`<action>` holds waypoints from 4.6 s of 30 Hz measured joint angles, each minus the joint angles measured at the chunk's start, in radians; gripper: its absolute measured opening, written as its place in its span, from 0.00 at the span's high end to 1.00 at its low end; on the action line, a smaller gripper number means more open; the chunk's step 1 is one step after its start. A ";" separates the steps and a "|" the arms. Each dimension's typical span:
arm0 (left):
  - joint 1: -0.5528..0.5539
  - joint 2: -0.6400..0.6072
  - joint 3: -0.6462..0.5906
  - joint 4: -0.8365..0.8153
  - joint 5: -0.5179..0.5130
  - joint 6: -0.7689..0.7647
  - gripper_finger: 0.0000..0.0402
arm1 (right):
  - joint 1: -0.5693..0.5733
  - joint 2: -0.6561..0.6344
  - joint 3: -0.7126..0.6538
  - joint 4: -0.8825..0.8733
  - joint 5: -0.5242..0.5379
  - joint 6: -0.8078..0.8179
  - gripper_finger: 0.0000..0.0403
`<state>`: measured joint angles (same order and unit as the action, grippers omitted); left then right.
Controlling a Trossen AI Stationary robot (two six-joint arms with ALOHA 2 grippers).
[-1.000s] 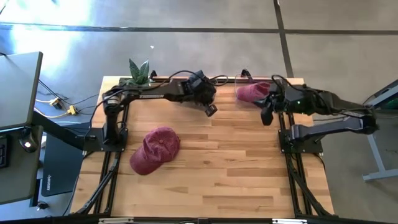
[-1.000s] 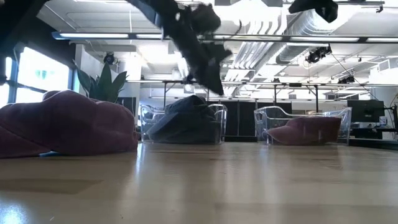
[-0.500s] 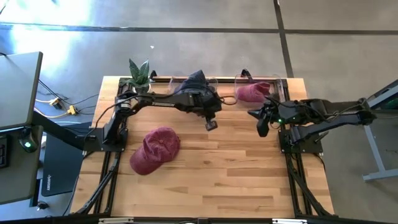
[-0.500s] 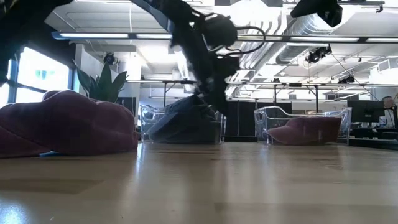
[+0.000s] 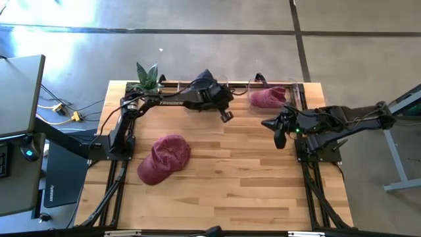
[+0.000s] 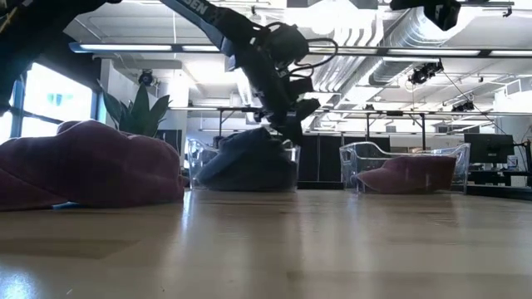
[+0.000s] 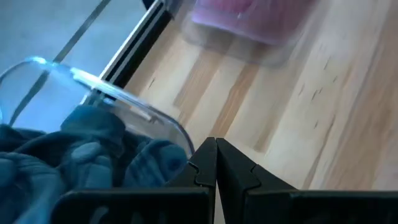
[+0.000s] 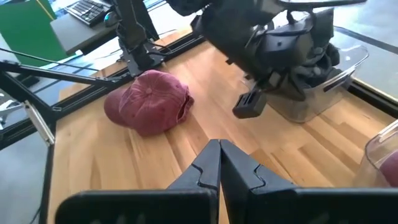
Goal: Pick & Place hat
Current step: Adjust the left transparent bin, then put the red cap into the right transparent bin
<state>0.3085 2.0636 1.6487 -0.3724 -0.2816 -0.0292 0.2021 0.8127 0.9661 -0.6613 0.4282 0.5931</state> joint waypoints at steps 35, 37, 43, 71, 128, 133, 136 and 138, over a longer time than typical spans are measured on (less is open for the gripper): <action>-0.275 -0.336 -0.172 -1.201 0.426 -0.426 0.68 | 0.017 0.000 0.001 -0.117 0.166 -0.156 1.00; -0.271 -0.403 -0.245 -1.197 0.430 -0.527 0.60 | 0.017 0.000 0.001 -0.123 0.178 -0.160 1.00; -0.276 -0.577 -0.508 -1.128 0.478 -0.816 0.51 | 0.012 0.000 0.001 -0.120 0.285 -0.207 1.00; -0.365 -0.561 -0.332 -0.778 0.758 -0.875 0.62 | 0.006 0.045 0.001 -0.087 0.210 -0.191 1.00; -1.029 -0.863 -1.075 -0.222 -0.648 -2.182 0.70 | -0.141 0.092 0.001 0.148 0.055 -0.419 1.00; -1.028 -0.875 -1.075 -0.148 -0.403 -2.206 0.73 | -0.164 0.092 0.001 0.148 0.001 -0.419 1.00; -1.057 -0.889 -1.074 -0.138 -0.263 -2.219 0.68 | -0.172 0.092 0.001 0.147 -0.017 -0.419 1.00; -1.065 -0.888 -1.079 -0.154 -0.239 -2.252 0.61 | -0.179 0.092 0.001 0.147 -0.015 -0.424 1.00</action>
<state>-0.7561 1.1754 0.5697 -0.5263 -0.5208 -2.2810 0.0233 0.9043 0.9672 -0.5140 0.4128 0.1688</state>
